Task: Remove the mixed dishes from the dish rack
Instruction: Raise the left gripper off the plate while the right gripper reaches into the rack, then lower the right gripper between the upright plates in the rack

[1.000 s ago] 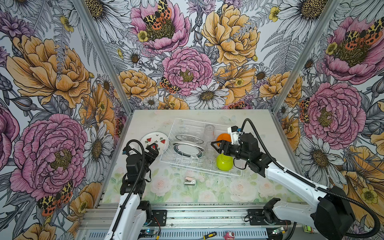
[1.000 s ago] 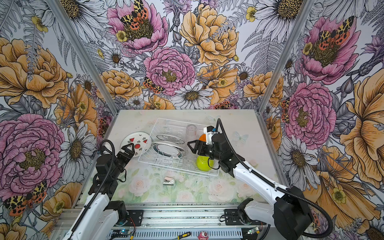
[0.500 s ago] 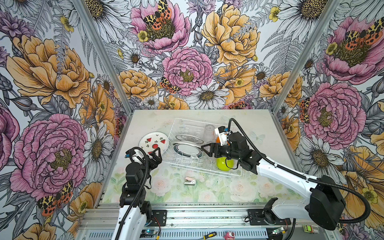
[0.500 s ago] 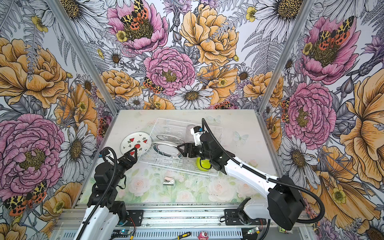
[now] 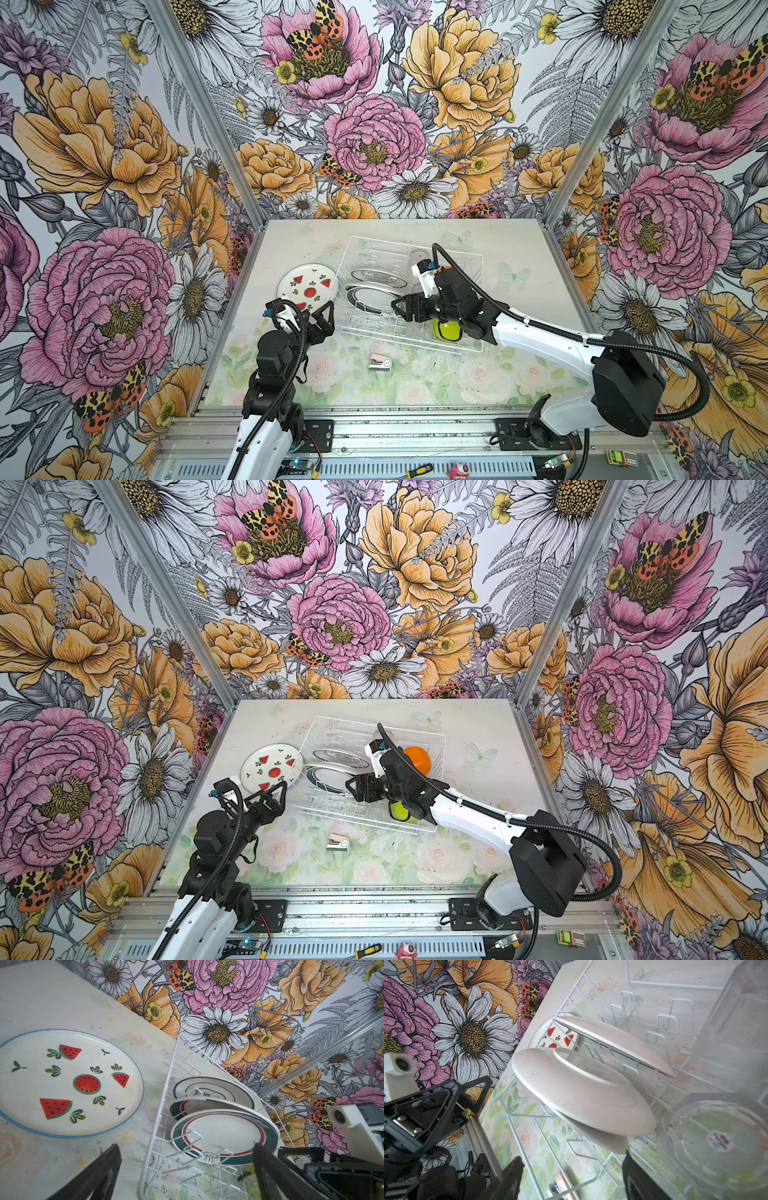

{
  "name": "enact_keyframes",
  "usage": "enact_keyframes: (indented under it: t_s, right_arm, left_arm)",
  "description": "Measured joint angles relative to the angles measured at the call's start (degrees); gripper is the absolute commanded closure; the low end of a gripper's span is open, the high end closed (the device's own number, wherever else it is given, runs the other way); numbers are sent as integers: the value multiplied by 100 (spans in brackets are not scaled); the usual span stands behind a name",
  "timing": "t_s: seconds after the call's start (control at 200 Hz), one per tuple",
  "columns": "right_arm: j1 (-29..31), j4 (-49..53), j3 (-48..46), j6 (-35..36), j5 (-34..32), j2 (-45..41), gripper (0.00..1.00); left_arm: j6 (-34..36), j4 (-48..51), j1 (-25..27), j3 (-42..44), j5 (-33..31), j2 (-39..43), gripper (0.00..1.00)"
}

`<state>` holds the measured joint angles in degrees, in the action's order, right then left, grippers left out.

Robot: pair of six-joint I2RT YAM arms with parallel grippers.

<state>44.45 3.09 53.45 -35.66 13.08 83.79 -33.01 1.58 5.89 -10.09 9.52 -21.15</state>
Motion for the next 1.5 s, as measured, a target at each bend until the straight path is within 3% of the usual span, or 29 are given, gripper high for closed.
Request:
enact_keyframes:
  t_s: [0.811, 1.331, 1.501]
  right_arm:
    - [306, 452, 780, 942, -988, 804, 33]
    - [313, 616, 1322, 1268, -981, 1445, 39]
    - [313, 643, 1360, 1346, -984, 1451, 47]
  left_arm:
    - [-2, -122, 76, 48, -4, -103, 1]
    - [-7, -188, 120, 52, -2, -184, 1]
    - [-17, -188, 142, 79, -2, -186, 1]
